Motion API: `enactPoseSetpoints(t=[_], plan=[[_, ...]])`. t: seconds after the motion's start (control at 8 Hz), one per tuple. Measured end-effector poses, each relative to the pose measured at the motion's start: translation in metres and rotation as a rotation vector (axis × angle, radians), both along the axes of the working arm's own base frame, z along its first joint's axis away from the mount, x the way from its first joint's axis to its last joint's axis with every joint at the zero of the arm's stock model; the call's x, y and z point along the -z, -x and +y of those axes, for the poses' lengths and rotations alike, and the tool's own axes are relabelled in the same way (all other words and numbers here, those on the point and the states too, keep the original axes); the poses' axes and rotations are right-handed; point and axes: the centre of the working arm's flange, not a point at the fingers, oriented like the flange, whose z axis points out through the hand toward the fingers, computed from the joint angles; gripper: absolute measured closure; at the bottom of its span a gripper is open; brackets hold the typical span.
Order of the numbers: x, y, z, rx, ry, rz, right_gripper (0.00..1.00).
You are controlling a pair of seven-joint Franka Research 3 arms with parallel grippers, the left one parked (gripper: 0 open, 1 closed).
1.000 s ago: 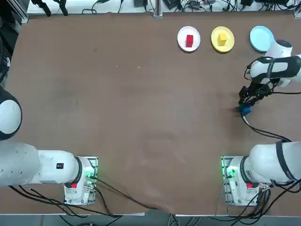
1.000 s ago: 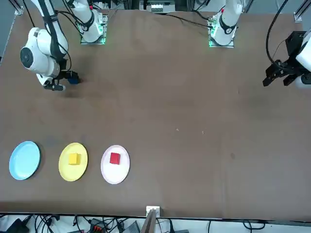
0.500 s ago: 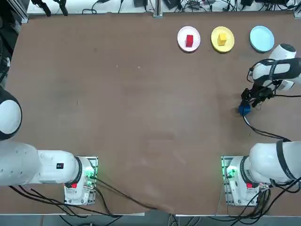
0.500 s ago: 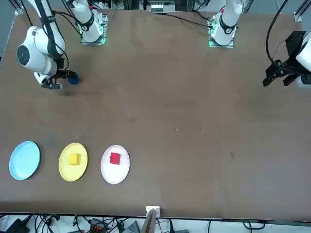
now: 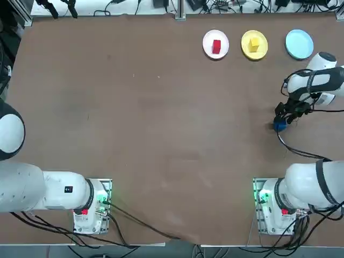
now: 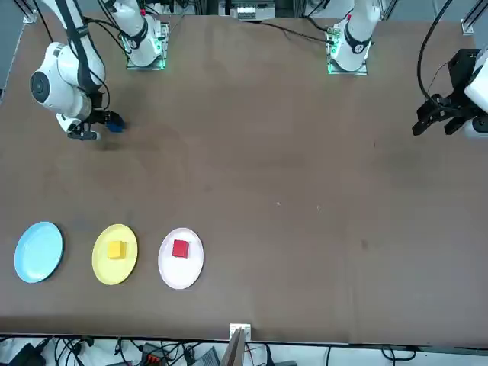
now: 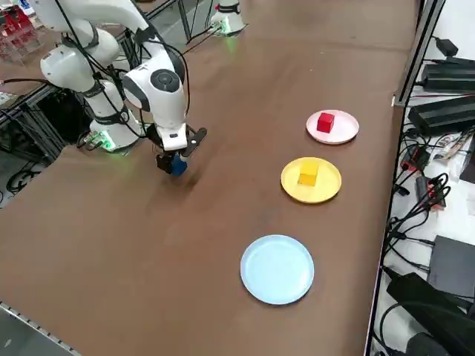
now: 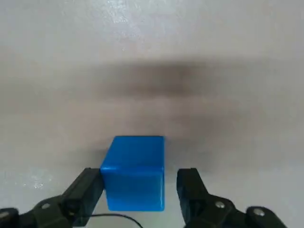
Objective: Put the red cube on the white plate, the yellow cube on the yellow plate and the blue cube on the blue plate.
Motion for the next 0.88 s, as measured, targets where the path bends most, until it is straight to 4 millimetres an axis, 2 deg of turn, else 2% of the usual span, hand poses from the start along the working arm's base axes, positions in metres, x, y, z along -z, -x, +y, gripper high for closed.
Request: enactPoseSetpoints(t=[0.38,0.5,0.75,0.88], plan=[[0.015,0.011,0.003,-0.001,0.003,-0.022,0.09],[0.017,0.012,0.004,-0.002,0.003,-0.023,0.22],[0.014,0.01,0.004,-0.004,0.006,-0.034,0.29],[0.01,0.006,0.004,-0.007,0.01,-0.052,0.29]])
